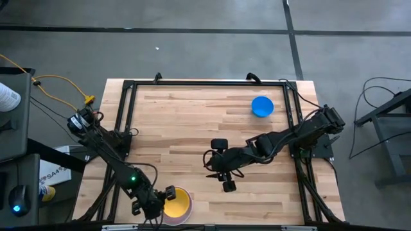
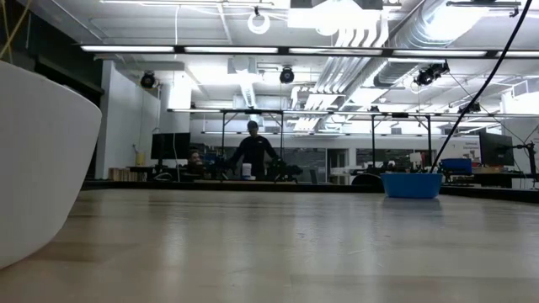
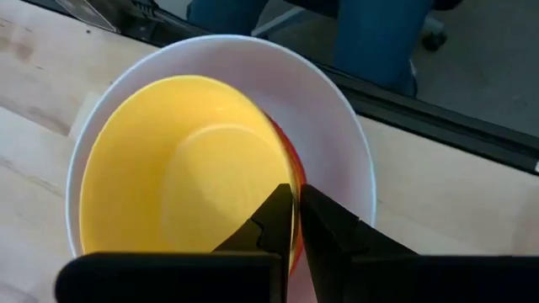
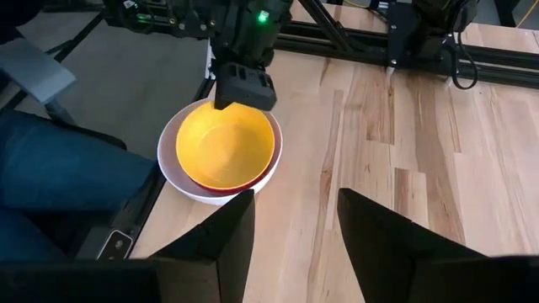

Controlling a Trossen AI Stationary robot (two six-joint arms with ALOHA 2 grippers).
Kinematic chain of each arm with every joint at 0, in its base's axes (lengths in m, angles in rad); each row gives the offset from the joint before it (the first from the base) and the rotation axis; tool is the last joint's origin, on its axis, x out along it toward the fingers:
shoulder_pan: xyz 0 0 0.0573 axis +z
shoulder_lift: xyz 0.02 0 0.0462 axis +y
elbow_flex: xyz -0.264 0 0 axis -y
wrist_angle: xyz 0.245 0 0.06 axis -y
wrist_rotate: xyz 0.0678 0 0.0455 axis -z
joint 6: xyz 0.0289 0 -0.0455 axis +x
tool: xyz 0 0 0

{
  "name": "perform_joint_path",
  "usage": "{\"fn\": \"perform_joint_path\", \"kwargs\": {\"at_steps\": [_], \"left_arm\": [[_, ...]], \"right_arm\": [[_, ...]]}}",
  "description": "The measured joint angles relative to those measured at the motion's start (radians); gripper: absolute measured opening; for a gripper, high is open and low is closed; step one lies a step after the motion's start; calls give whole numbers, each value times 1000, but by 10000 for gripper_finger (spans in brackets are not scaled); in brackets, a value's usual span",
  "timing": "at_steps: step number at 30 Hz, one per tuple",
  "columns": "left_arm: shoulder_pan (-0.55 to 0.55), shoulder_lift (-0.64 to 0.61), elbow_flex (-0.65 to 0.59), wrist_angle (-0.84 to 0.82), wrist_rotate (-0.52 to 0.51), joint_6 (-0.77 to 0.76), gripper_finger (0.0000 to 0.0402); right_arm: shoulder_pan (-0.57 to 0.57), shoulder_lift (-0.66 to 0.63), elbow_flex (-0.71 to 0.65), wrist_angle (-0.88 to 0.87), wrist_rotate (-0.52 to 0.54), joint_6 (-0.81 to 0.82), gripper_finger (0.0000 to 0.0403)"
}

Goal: Nest bowls inside each other
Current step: Stack the yellow bowl on top of the red bowl, then stack the blue bowl on top of the yellow bowl

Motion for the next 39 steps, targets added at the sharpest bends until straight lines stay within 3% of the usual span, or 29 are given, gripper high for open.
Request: {"fn": "perform_joint_path", "kwargs": {"at_steps": [17, 22, 28, 31, 39], "left_arm": [[-1, 0, 0, 20, 10, -22, 26], [-1, -10, 2, -17, -56, -14, 26], [23, -12, 37, -130, -193, -11, 26], [61, -12, 52, -169, -262, -19, 26], [294, -12, 71, -290, -252, -102, 26]], "right_arm": [[0, 0, 0, 0, 0, 0, 165], [0, 0, 0, -10, 4, 1, 165], [0, 0, 0, -168, 132, 97, 165], [-1, 0, 0, -243, 160, 141, 165], [-10, 0, -8, -471, 215, 309, 165]]}}
